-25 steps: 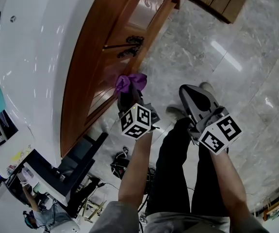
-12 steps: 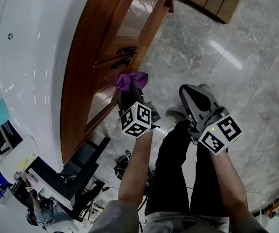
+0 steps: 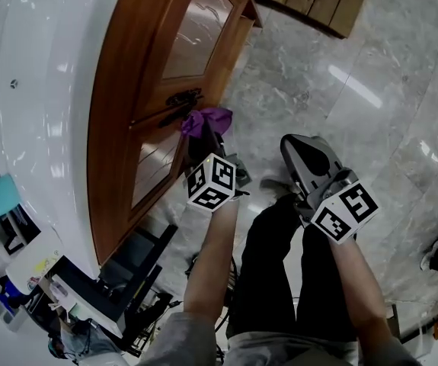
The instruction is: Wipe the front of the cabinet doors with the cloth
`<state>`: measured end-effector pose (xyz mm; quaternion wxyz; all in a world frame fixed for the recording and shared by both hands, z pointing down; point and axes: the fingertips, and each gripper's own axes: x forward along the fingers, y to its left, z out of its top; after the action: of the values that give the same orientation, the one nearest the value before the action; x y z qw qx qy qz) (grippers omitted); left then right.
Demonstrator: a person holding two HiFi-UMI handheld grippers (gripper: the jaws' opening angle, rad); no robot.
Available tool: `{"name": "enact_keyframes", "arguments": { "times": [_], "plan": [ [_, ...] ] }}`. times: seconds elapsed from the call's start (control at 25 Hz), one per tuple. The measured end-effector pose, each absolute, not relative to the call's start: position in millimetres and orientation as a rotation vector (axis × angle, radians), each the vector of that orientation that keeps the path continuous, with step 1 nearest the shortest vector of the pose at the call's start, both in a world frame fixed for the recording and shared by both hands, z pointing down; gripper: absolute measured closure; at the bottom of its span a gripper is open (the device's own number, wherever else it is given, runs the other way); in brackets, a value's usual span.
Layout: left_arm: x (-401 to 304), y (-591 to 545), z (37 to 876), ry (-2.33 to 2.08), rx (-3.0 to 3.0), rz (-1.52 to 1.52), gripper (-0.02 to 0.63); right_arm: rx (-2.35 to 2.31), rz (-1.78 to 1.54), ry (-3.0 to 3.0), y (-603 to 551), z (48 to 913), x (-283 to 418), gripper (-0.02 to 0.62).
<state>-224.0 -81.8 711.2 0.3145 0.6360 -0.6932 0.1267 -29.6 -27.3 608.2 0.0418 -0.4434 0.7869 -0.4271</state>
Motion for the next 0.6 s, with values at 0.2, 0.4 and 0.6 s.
{"name": "enact_keyframes", "arguments": {
  "times": [0.2,0.4,0.6],
  "plan": [
    [-212.8,-93.4,712.7,-1.826,1.639,0.274,0.474,-1.373,-1.3,2.404,-26.6,610.3,-16.9,0.586],
    [-198.7,-102.7,713.6,-1.782,1.695,0.278,0.474,-1.375,-1.3,2.407,-24.1,611.0,-8.3,0.586],
    [-191.1,-103.9,709.3,-1.772,1.677,0.254,0.474,-1.371,-1.302,2.404,-22.7,608.7,-1.6,0.586]
  ]
}}
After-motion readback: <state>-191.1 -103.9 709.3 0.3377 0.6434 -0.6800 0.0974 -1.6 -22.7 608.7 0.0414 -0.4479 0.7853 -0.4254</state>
